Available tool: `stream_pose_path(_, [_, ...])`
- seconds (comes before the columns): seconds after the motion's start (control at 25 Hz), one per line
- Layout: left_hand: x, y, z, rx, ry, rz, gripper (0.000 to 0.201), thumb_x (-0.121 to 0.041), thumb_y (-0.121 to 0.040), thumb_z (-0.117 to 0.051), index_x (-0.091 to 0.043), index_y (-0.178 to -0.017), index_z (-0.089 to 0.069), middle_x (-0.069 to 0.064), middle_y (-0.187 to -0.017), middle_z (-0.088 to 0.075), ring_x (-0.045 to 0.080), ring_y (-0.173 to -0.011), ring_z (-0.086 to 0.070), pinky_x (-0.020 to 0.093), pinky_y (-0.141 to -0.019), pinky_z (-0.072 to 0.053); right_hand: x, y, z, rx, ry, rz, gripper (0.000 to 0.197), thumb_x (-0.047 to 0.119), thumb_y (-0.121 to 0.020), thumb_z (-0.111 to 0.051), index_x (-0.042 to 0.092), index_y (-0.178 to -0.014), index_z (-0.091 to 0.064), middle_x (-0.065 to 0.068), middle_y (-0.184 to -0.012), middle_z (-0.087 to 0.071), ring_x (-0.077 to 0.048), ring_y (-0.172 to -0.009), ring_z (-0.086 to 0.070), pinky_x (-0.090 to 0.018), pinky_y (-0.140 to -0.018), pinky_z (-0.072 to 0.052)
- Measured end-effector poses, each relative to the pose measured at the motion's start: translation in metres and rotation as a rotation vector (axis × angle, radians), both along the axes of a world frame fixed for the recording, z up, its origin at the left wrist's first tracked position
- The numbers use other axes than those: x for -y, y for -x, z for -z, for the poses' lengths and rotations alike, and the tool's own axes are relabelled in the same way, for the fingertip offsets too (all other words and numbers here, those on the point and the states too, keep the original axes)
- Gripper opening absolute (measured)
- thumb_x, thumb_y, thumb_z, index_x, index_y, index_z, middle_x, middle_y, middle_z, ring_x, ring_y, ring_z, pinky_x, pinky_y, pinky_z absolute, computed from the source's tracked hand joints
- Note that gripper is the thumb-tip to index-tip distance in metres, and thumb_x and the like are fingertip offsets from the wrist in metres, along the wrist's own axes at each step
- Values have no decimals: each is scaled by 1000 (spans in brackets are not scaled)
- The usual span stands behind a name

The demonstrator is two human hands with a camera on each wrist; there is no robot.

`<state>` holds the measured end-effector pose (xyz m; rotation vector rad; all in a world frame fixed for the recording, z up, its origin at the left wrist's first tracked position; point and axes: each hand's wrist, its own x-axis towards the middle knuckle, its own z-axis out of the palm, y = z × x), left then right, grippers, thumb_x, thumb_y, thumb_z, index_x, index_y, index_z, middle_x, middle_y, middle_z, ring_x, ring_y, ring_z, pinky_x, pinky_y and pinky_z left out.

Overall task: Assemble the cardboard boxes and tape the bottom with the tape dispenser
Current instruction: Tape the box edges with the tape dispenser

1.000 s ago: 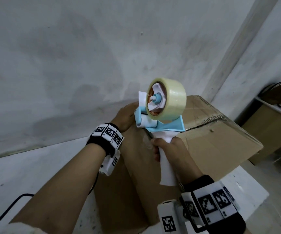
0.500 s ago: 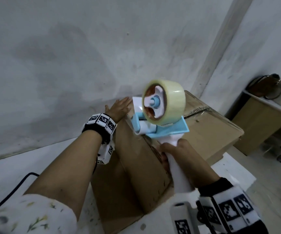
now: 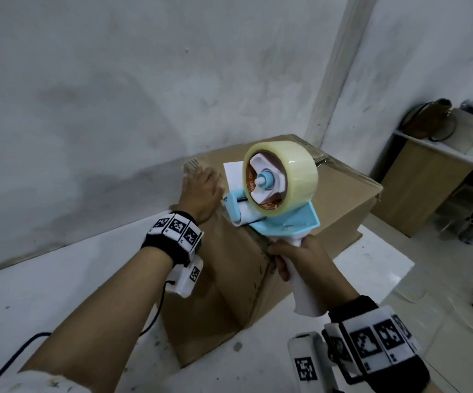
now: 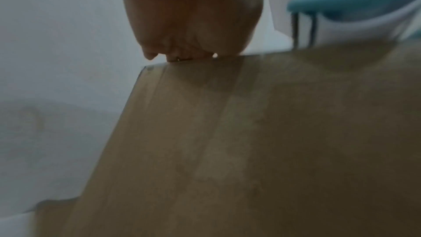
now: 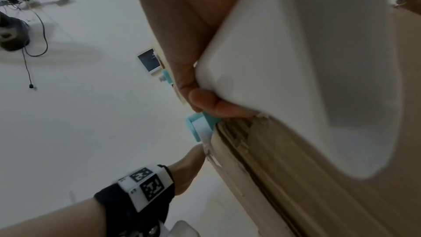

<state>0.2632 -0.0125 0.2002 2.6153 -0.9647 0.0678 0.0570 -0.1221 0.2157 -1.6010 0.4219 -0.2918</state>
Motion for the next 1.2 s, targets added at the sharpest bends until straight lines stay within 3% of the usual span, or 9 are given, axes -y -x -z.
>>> stream_pose_path(0.12, [-9, 24, 3, -41, 108, 262, 61, -40, -87, -22, -14, -140, -39, 9, -146, -41, 30, -135, -37, 51, -115, -20, -1, 0, 0, 7, -12, -5, 26, -3, -75, -59, 4, -53, -47, -4, -37, -43, -15, -31, -36, -19, -36, -32])
stream_pose_path(0.2, [-15, 30, -5, -97, 128, 337, 62, -37, -85, -22, -13, -140, -40, 10, -147, -42, 28, -133, -41, 50, -114, -23, -2, 1, 1, -2, -5, -4, 26, -4, -76, -59, 4, -54, -47, -5, -38, -42, -16, -31, -36, -19, -36, -32])
stream_pose_path(0.32, [-10, 19, -16, -57, -105, 235, 67, -36, -84, -16, -11, -142, -35, 10, -151, -34, 25, -139, -32, 47, -115, -21, -6, 4, 1, 18, -8, -4, 13, 8, -62, -58, 4, -57, -48, -6, -40, -41, -15, -31, -36, -19, -35, -32])
stream_pose_path(0.4, [1, 5, -20, -57, -216, 26, 53, -26, -94, -22, -6, -143, -31, 12, -152, -29, 27, -141, -25, 49, -116, -17, -7, 5, 2, 34, -15, -3, 10, 10, -60, -56, 4, -60, -48, -7, -41, -40, -14, -31, -35, -19, -34, -31])
stream_pose_path(0.52, [8, -6, -27, -200, -22, -195, 49, -19, -98, -31, -2, -144, -26, 15, -155, -21, 29, -144, -16, 47, -118, -6, -7, 2, 4, 38, -43, 10, 13, 5, -66, -58, 4, -58, -47, -5, -38, -40, -13, -30, -35, -19, -34, -31])
stream_pose_path(0.64, [4, 1, -11, -161, 2, -118, 52, -19, -100, -27, 3, -146, -15, 19, -156, -10, 32, -146, -6, 45, -119, -5, -5, 1, 2, 18, -48, 13, 19, 6, -64, -59, 6, -49, -47, -2, -35, -43, -14, -31, -37, -21, -35, -32])
stream_pose_path(0.76, [-8, 33, 8, -236, 52, -27, 56, -23, -101, -21, -1, -148, 1, 12, -159, 7, 23, -147, 8, 35, -121, 3, -6, 2, 0, -12, -45, 40, 32, -5, -78, -56, 5, -48, -47, -5, -38, -44, -15, -33, -38, -19, -36, -32])
stream_pose_path(1.04, [-13, 45, 3, -200, -76, -88, 56, -30, -101, -18, -15, -149, 5, 1, -159, 13, 16, -147, 12, 53, -115, 7, -21, 12, -12, -61, 24, 63, 28, -7, -79, -51, 4, -53, -49, -4, -40, -43, -15, -34, -37, -18, -36, -31])
stream_pose_path(1.2, [-12, 43, 3, -248, -21, -100, 56, -34, -100, -19, -19, -150, 4, -2, -159, 13, 13, -147, 12, 54, -114, 10, -14, 42, -27, -71, 57, 23, 21, -6, -80, -50, 3, -61, -50, -6, -45, -41, -17, -40, -36, -22, -39, -31])
